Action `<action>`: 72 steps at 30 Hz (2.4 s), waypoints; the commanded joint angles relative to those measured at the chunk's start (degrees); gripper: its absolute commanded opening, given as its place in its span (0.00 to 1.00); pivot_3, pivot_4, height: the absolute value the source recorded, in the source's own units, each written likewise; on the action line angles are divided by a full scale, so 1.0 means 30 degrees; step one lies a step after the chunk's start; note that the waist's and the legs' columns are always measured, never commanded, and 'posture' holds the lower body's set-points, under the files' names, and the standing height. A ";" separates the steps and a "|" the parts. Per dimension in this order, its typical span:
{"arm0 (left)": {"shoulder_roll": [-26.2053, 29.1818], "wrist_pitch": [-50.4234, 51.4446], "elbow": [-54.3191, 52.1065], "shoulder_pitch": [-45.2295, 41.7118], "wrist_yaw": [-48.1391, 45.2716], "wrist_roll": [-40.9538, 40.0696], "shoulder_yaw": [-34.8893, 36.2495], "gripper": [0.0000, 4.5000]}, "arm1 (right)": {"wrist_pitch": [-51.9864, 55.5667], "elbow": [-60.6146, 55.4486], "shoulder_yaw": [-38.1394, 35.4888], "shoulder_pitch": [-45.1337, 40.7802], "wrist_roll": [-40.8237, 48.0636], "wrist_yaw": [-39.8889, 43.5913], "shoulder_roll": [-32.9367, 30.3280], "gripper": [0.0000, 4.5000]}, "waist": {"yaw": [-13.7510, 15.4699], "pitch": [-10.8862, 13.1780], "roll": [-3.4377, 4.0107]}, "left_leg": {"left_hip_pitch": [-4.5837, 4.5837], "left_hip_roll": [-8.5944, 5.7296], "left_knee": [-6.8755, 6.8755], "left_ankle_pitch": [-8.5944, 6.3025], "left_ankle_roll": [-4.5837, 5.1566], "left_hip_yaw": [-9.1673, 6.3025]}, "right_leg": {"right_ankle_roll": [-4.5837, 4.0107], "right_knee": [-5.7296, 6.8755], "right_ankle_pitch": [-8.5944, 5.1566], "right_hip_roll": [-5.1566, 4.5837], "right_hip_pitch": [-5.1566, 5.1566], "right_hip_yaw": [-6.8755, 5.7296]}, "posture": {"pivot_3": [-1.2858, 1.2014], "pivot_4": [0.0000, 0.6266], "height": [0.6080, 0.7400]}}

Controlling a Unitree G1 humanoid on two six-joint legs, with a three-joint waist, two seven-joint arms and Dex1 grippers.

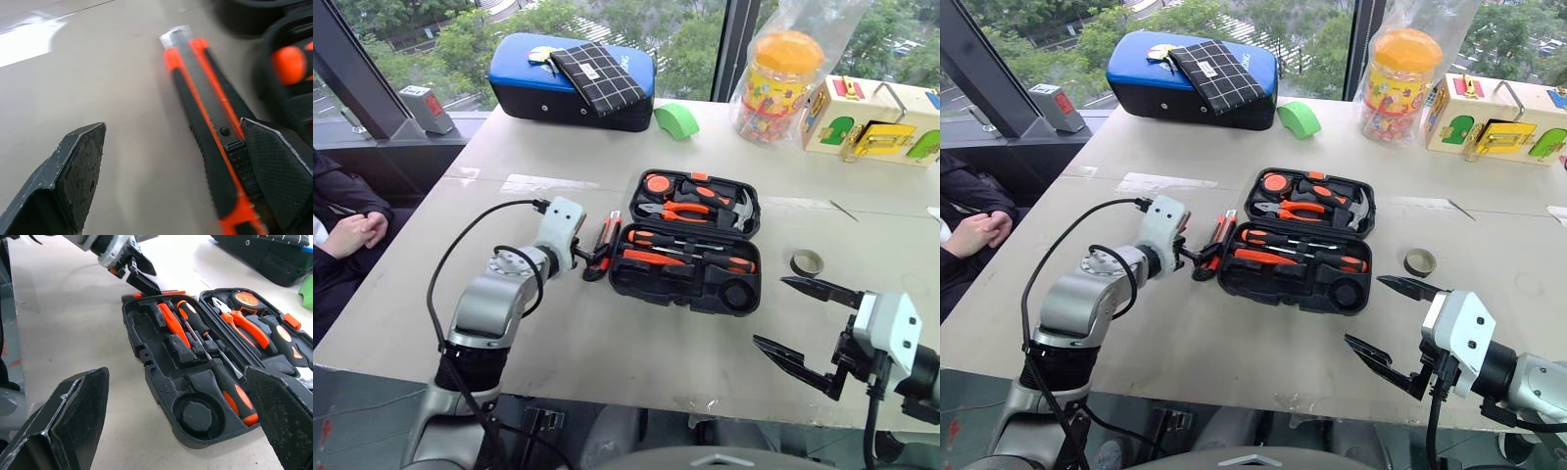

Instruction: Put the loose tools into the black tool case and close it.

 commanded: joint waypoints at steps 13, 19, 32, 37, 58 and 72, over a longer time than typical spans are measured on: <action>-0.0181 0.2789 -0.1718 -0.0629 -0.0410 -0.1867 0.0438 0.99 | -0.0254 -0.0343 -0.0208 -0.0343 -0.0025 0.0350 0.0008 1.00 | 0.0002 0.0003 -0.0004 | -0.0002 -0.0008 -0.0010 0.0001 0.0001 -0.0001 | 0.0031 -0.0017 0.0017 0.0000 0.0001 -0.0006 | 0.52 0.24 1.00; -0.0416 0.2641 -0.1878 -0.0303 0.0127 -0.1642 0.0226 0.99 | -0.0194 -0.0481 -0.0585 -0.0188 0.0149 0.0449 0.0005 1.00 | 0.0037 0.0006 -0.0009 | -0.0007 -0.0015 -0.0004 0.0000 0.0001 0.0008 | 0.0029 -0.0020 0.0016 -0.0010 0.0006 0.0007 | 0.52 0.24 1.00; -0.1046 0.1509 -0.0401 0.0135 0.0844 -0.0776 -0.0725 0.81 | -0.0130 -0.0592 -0.0399 -0.0175 0.0112 0.0350 -0.0011 1.00 | 0.0067 0.0002 -0.0013 | -0.0014 -0.0018 -0.0005 0.0000 0.0000 0.0006 | -0.0011 -0.0023 -0.0007 -0.0018 0.0001 0.0006 | 0.52 0.24 1.00; -0.0552 -0.0785 -0.0377 0.0681 -0.0242 -0.1011 0.0213 0.37 | -0.0168 -0.0624 -0.0702 0.0095 0.0191 0.0437 0.0017 1.00 | 0.0064 0.0007 -0.0003 | -0.0011 -0.0014 -0.0010 -0.0001 -0.0001 0.0006 | -0.0016 -0.0024 -0.0009 -0.0020 -0.0002 0.0007 | 0.52 0.24 1.00; 0.2320 -2.0105 0.8400 -0.6498 -1.9975 0.1456 -0.7430 0.38 | -0.1703 0.1402 -0.6116 0.3572 0.0784 0.4196 0.0595 1.00 | 0.0031 0.0023 0.0081 | -0.0054 -0.0022 -0.0038 -0.0003 0.0020 0.0044 | -0.0046 -0.0114 -0.0019 -0.0051 -0.0017 0.0020 | 0.52 0.24 1.00; 0.0324 -2.4577 1.3984 -0.8257 -2.1107 0.3495 -0.8199 0.38 | -0.1686 0.0185 -0.6452 0.4440 0.0636 0.3579 0.1545 1.00 | 0.0021 0.0024 0.0067 | -0.0060 -0.0026 0.0014 -0.0015 0.0049 0.0031 | 0.0039 -0.0082 0.0020 -0.0016 -0.0006 -0.0002 | 0.52 0.24 1.00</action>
